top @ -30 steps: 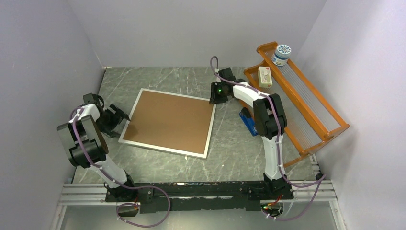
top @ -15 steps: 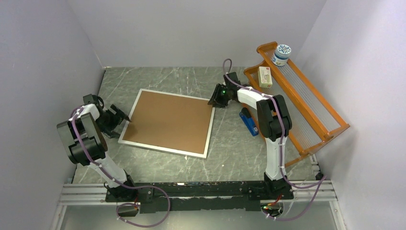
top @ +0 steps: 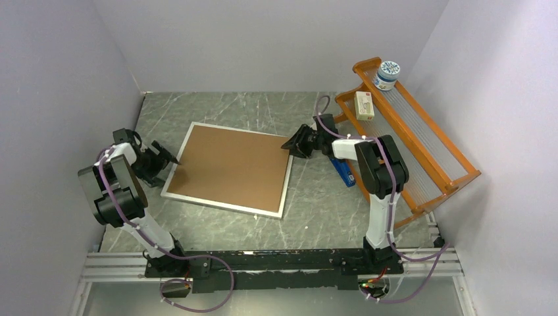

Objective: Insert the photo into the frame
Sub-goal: Adjust the photo frame item on the photo frame.

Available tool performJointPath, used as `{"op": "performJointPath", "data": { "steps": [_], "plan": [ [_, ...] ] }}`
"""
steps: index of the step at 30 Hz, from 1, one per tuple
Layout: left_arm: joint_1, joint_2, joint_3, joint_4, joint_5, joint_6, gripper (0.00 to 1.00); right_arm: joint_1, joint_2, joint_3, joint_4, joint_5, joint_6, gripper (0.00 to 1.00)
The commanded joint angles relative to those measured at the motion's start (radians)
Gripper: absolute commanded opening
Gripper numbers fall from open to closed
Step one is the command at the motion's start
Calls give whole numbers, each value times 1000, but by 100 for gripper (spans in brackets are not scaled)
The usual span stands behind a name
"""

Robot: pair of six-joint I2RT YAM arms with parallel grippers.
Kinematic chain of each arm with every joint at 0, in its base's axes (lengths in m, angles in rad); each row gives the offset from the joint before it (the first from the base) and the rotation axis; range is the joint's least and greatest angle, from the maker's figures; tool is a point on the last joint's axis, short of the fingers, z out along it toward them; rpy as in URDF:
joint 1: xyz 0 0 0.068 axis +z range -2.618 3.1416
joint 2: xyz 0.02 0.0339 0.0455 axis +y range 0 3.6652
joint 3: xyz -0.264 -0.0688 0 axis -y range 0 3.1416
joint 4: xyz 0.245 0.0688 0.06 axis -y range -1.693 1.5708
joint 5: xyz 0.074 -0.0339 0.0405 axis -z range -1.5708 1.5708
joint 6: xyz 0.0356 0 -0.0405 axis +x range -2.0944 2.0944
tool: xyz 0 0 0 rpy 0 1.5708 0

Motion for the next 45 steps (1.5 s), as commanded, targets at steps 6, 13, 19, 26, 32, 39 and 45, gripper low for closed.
{"op": "performJointPath", "data": {
  "steps": [6,13,19,26,32,39,45],
  "plan": [
    [-5,-11,35,4,63,-9,94,32,-130,-90,361,-187,132,32],
    [-5,-94,108,-107,-190,-13,94,33,-154,-6,64,-94,-13,19],
    [-28,-189,161,-155,-310,36,94,32,-147,30,-23,-76,-45,18],
    [-293,-289,250,-168,-314,135,95,33,-142,44,-91,-53,-53,18],
    [-633,-259,325,-153,-337,201,95,33,-140,43,-109,-42,-45,21],
    [-923,-140,395,-148,-399,251,95,33,-136,48,-124,-36,-37,22],
    [-1085,-52,437,-117,-394,260,95,33,-138,61,-142,-44,-14,22]
  ]
}}
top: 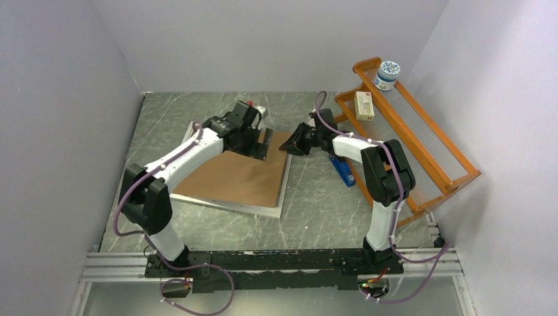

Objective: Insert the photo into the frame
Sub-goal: Adjust the photo frame item on the photo frame.

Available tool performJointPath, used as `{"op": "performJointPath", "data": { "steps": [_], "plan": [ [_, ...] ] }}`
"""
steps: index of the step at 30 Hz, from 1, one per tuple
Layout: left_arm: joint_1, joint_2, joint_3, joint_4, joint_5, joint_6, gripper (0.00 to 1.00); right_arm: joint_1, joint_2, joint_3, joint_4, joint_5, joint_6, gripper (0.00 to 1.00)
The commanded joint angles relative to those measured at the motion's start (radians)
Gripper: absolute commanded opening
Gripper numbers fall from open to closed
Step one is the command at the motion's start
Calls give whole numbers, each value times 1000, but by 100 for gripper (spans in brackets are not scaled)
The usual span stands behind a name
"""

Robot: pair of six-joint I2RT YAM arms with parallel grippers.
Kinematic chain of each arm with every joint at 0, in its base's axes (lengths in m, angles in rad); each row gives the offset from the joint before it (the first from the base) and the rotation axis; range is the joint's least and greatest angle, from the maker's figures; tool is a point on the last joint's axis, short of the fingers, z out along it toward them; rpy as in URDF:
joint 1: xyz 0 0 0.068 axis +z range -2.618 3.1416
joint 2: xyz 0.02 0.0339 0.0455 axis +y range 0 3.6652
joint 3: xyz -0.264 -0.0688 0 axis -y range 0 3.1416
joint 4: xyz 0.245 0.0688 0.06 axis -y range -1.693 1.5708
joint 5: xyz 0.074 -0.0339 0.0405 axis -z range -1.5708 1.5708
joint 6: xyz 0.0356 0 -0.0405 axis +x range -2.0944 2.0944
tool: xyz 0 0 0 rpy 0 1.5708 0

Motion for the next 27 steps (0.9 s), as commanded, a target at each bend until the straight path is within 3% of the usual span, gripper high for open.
{"op": "performJointPath", "data": {
  "steps": [1,7,17,21,27],
  "plan": [
    [-103,55,82,17,-23,45,95,7,-32,51,-17,-6,19,22],
    [-192,154,162,0,-15,50,95,6,-36,75,-55,-25,44,22],
    [-261,321,291,-172,-239,38,95,3,-49,86,-58,-49,93,27],
    [-297,332,296,-185,-330,35,95,-3,-61,77,-26,-70,129,27],
    [-313,343,295,-171,-327,26,95,-19,-77,73,-25,-106,178,27]
  ]
}}
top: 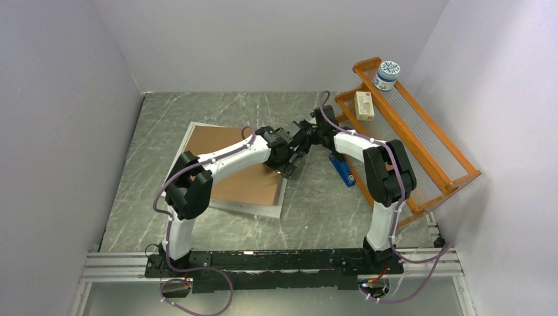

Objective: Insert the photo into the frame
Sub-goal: Adjust the photo frame item on the photo frame.

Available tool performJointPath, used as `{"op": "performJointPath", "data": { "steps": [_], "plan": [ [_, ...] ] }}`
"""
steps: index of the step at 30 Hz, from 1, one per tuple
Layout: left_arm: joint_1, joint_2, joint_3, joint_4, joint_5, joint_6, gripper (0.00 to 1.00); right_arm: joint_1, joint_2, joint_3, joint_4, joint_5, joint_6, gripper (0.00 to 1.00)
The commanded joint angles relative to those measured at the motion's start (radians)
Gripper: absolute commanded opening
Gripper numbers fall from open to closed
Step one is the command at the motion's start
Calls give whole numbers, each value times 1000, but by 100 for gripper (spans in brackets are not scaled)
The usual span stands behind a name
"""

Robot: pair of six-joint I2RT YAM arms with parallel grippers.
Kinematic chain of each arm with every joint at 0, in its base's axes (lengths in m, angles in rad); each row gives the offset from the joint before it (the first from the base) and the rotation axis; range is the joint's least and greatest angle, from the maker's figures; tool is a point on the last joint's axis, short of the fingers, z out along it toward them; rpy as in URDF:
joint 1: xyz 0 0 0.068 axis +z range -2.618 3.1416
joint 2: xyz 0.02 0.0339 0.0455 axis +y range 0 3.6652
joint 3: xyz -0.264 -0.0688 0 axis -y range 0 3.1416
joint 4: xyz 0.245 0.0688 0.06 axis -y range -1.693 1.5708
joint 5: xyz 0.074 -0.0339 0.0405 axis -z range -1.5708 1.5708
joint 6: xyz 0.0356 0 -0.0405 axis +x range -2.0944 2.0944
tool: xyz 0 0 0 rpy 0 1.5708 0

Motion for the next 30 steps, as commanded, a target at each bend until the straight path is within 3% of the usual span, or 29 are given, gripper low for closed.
{"op": "performJointPath", "data": {
  "steps": [1,5,19,24,30],
  "plan": [
    [-15,6,45,-24,-63,-2,95,-11,-75,29,50,-62,58,27],
    [-27,24,73,-61,-135,-31,95,-15,-73,47,16,-73,62,27],
    [-45,62,171,-142,-236,-65,31,-45,-83,80,-63,-66,67,31],
    [-47,63,201,-168,-241,-76,9,-55,-113,59,-70,-30,58,44],
    [-47,62,216,-192,-244,-95,3,-62,-194,25,-112,67,28,65]
  ]
}}
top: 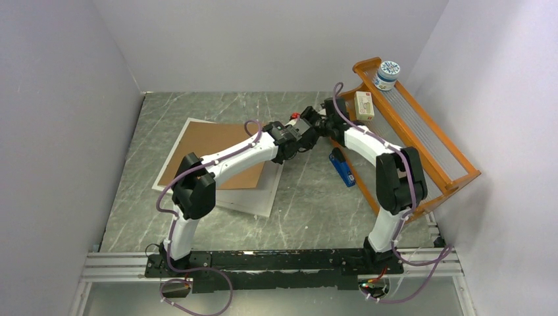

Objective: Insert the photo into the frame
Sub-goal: Adjust the photo frame item on the photo frame.

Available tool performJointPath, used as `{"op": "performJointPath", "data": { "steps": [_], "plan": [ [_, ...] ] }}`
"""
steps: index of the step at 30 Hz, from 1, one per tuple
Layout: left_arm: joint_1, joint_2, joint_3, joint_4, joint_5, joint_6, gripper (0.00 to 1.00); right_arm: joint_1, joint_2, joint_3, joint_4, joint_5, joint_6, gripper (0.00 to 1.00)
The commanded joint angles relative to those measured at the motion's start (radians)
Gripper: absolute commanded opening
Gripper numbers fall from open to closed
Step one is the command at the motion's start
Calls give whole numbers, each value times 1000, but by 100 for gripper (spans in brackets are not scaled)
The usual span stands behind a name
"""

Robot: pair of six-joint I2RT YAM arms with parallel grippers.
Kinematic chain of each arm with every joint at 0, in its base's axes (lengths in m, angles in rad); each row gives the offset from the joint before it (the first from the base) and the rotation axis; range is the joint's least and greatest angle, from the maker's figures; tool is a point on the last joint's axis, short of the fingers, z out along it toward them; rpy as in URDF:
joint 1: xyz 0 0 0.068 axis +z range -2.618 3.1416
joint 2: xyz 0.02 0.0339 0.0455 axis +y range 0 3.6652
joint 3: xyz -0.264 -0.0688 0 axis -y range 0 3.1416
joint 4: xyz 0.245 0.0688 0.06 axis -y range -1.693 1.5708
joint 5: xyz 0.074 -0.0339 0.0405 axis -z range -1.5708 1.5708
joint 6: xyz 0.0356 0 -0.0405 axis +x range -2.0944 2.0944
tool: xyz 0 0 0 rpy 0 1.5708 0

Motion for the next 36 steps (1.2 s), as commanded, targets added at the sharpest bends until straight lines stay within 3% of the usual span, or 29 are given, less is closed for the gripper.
{"op": "performJointPath", "data": {
  "steps": [1,10,15,21,31,36],
  "plan": [
    [6,8,30,-7,117,-57,3,-10,-121,-26,-31,99,-27,67],
    [7,-5,33,-15,127,-84,3,-19,-426,-315,-52,303,-19,72],
    [9,-10,18,-2,131,-96,3,-16,-474,-417,-111,319,-41,70],
    [15,-15,19,2,148,-110,3,49,-387,-449,-28,255,-46,67],
    [25,-23,7,1,144,-158,3,199,-143,-373,1,142,-53,71],
    [33,-41,-2,0,146,-173,3,271,-98,-310,-54,257,-115,70]
  ]
}}
